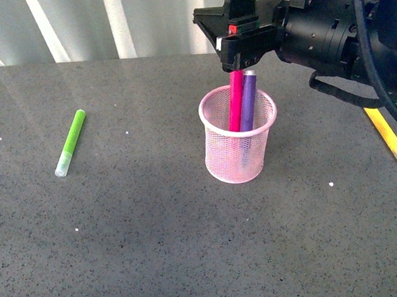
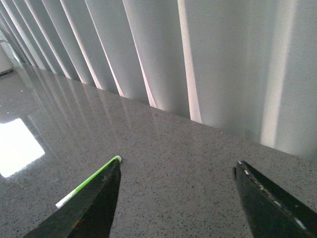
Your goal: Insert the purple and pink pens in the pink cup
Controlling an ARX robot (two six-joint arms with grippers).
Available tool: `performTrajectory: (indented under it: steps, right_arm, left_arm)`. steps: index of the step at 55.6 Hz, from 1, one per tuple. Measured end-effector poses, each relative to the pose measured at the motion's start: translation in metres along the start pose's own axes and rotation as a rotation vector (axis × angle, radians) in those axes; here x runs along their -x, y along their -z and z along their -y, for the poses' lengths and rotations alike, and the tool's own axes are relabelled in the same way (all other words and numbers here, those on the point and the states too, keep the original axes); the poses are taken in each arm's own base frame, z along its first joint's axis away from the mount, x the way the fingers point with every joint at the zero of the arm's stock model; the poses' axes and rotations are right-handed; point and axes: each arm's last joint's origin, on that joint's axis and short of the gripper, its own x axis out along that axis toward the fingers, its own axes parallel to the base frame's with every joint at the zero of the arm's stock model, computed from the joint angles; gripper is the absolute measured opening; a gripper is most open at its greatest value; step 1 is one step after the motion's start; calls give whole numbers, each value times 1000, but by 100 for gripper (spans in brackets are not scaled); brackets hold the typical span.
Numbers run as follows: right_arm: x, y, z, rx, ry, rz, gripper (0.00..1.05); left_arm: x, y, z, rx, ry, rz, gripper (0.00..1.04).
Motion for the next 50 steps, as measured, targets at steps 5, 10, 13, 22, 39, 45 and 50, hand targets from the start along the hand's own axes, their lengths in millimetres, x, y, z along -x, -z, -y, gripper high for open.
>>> performTrajectory:
  steps: [5,10,13,22,39,45,50]
  right_arm:
    - [5,-6,2,5,16,11,87]
    - [13,-18,4,16,49,31,99]
    - [20,-29,7,33,92,45,97]
    - [55,-77,18,98,314,101,98]
    - [177,-153,-12,207,430,191,98]
    - [214,-163,-37,229,396,233,98]
    - [236,-165,-54,242,404,260,98]
  left_arm:
    - [0,0,0,0,0,0,98]
    - [0,0,0,0,0,0,98]
    - [0,0,0,0,0,0,98]
    - [0,0,0,0,0,0,98]
    - [0,0,0,0,0,0,98]
    - [0,0,0,0,0,0,98]
    - [0,0,0,0,0,0,98]
